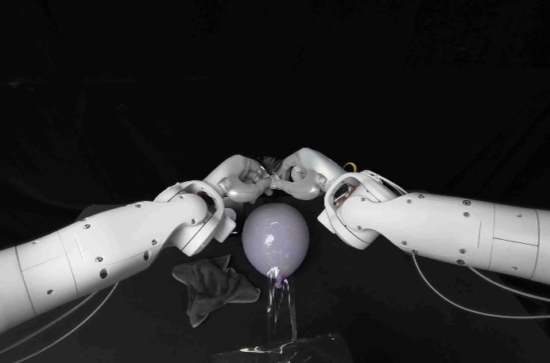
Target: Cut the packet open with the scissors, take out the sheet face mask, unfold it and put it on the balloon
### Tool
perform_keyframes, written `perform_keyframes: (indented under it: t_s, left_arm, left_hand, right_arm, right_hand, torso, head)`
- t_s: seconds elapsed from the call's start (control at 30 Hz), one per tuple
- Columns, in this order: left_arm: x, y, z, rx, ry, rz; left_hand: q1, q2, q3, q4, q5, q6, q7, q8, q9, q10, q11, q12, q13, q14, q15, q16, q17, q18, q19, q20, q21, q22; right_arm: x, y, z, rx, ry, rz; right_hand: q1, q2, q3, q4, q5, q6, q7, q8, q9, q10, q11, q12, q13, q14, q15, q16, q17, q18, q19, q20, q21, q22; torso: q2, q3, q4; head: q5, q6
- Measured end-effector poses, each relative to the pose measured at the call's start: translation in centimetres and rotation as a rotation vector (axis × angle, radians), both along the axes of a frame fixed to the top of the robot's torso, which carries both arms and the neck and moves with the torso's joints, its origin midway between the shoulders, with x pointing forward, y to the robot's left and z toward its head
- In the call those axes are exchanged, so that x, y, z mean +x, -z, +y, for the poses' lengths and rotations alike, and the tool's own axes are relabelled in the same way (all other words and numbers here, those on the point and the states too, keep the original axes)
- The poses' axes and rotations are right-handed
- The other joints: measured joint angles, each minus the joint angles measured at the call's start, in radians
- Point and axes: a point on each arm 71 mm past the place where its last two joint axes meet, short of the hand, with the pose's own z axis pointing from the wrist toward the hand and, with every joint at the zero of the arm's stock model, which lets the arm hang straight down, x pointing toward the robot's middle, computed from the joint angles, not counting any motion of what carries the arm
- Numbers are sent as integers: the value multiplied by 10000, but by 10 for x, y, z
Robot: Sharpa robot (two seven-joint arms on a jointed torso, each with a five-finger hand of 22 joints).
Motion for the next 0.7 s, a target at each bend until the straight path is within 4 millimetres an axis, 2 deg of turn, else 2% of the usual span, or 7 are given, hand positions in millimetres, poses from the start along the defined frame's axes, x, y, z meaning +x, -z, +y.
perform_keyframes:
  t_s: [0.13, 0.2, 0.27, 0.3, 0.33, 0.47, 0.7]
  left_arm:
    - [0, 0, 0, 5, -3, 6]
    - [0, 0, 1, 12, 0, 15]
    - [0, 1, 1, 25, 16, 34]
    - [0, 1, 1, 34, 30, 56]
    - [0, 2, 1, 39, 34, 66]
    - [2, 2, 2, 63, -3, 99]
    - [2, 2, 3, 63, -32, 122]
  left_hand:
    - [8, 8, 0, 0, 29, 0, 0, 1, 0, -2, 2, 0, 0, 1, 1, 0, -1, 0, 0, 0, 0, 0]
    - [9, 8, -1, 0, 30, 0, 0, 1, 0, -15, 15, 0, 0, 1, 1, 0, -1, -1, 0, 0, 0, 0]
    - [9, 8, -1, -1, 29, 11, 9, 2, 89, -15, 15, 0, 0, 1, 2, 0, -2, -1, 0, 0, 0, 0]
    - [9, 8, -1, -1, 29, 11, 8, 2, 127, -15, 15, 0, 0, 1, 2, 0, -2, -2, 0, 0, 0, 0]
    - [9, 8, 12, 12, 30, 11, 8, 2, 127, -15, 15, 0, 0, 2, 2, 0, -2, -2, 0, 0, 0, 0]
    - [12, 11, 26, 26, 29, 11, 8, 2, 127, -16, 15, -1, 0, 1, 2, 0, -4, -2, 0, 0, 0, 7]
    - [28, 24, 26, 26, 29, 11, 8, 2, 127, -19, 17, 8, 1, -37, -34, -1, -17, -3, 0, 0, 0, 15]
  right_arm:
    - [0, 0, -1, 50, 42, -32]
    - [0, -1, -2, 81, 71, -60]
    - [0, -1, -3, 115, 123, -100]
    - [1, -2, -4, 139, 163, -134]
    - [0, -2, -5, 156, 174, -152]
    - [-1, -3, -3, 237, 143, -217]
    - [-5, -5, -1, 393, 45, -379]
  right_hand:
    - [0, 0, 1, -1, 0, 153, -46, 3, 0, 0, 0, 0, 2, 0, -1, -2, 0, -1, -1, -2, 0, -1]
    - [0, 0, 30, -30, 0, 238, -61, 121, 1, 1, 0, 24, 12, -31, -31, -3, 0, 0, -2, -2, 0, -1]
    - [0, 1, 44, -43, 9, 382, -115, 658, 2, 26, -25, 39, 44, -34, -34, -14, 1, -1, -2, -2, 0, -2]
    - [29, 30, 44, -44, 10, 515, -195, 776, 17, 39, -39, 40, 39, -34, -34, -22, 1, -1, -3, -2, 0, -3]
    - [39, 39, 26, -62, 10, 577, -224, 797, 207, 53, -52, 40, 31, -35, -36, -27, 1, 0, -3, -2, 19, -3]
    - [38, 39, 43, -97, 8, 585, -231, 837, 442, 53, -53, 86, 21, -36, -36, 5, 3, -2, -2, -68, 32, -8]
    - [37, 37, 82, -137, 1, 624, -270, 968, 455, 106, -106, 135, 1, -2, -73, 7, 9, -3, -3, -69, 57, -7]
  torso:
    - [1, -3, 3]
    - [1, -3, 4]
    - [1, -3, 4]
    - [1, -3, 4]
    - [1, -3, 4]
    - [1, -3, 4]
    - [2, -1, 3]
  head:
    - [-2, -11]
    - [-3, -13]
    - [-3, -20]
    - [-3, -21]
    - [-3, -22]
    - [2, -22]
    - [11, -22]
